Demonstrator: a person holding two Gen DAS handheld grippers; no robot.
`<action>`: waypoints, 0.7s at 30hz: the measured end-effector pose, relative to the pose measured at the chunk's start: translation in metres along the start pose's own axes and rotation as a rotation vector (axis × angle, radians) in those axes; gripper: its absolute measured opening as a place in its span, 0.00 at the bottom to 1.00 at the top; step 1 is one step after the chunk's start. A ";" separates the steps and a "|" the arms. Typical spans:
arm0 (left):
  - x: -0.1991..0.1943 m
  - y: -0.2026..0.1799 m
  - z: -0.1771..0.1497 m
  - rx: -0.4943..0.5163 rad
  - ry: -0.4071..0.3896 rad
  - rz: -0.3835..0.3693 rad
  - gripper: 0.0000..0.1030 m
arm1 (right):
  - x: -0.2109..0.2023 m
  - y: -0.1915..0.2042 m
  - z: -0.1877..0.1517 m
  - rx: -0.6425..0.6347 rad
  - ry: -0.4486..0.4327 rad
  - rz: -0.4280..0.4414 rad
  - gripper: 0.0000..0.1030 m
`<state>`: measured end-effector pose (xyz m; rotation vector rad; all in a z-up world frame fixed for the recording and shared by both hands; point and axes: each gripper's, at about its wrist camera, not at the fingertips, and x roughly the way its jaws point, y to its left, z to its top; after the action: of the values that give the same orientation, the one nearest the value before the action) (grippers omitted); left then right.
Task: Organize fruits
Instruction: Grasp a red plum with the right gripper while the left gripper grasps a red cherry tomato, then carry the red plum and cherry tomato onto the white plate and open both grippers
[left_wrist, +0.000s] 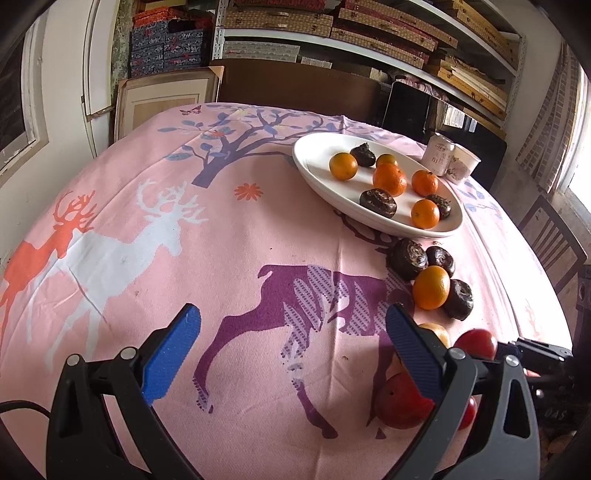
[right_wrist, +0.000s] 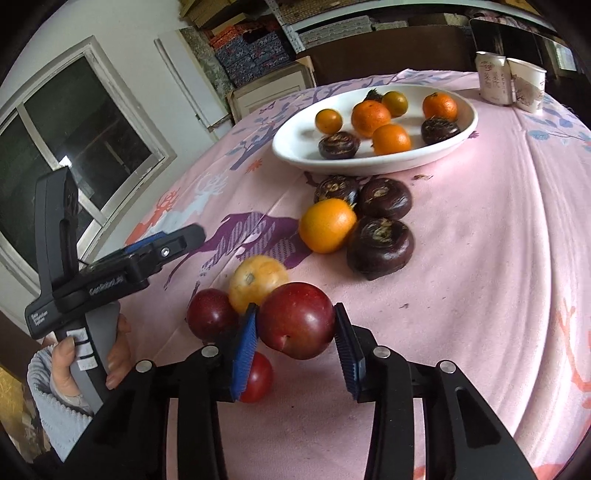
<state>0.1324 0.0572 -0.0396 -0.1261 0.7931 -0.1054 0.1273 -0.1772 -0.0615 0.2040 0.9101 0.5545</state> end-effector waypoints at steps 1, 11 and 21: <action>-0.005 -0.001 -0.004 0.006 -0.008 -0.018 0.95 | -0.004 -0.005 0.001 0.017 -0.022 -0.019 0.40; -0.033 -0.039 -0.039 0.239 -0.007 -0.045 0.95 | -0.010 -0.031 0.005 0.124 -0.056 -0.060 0.40; -0.007 -0.041 -0.039 0.308 0.111 0.014 0.96 | -0.011 -0.032 0.004 0.134 -0.053 -0.056 0.40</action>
<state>0.0980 0.0147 -0.0554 0.1781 0.8787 -0.2211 0.1370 -0.2097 -0.0640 0.3119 0.8997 0.4353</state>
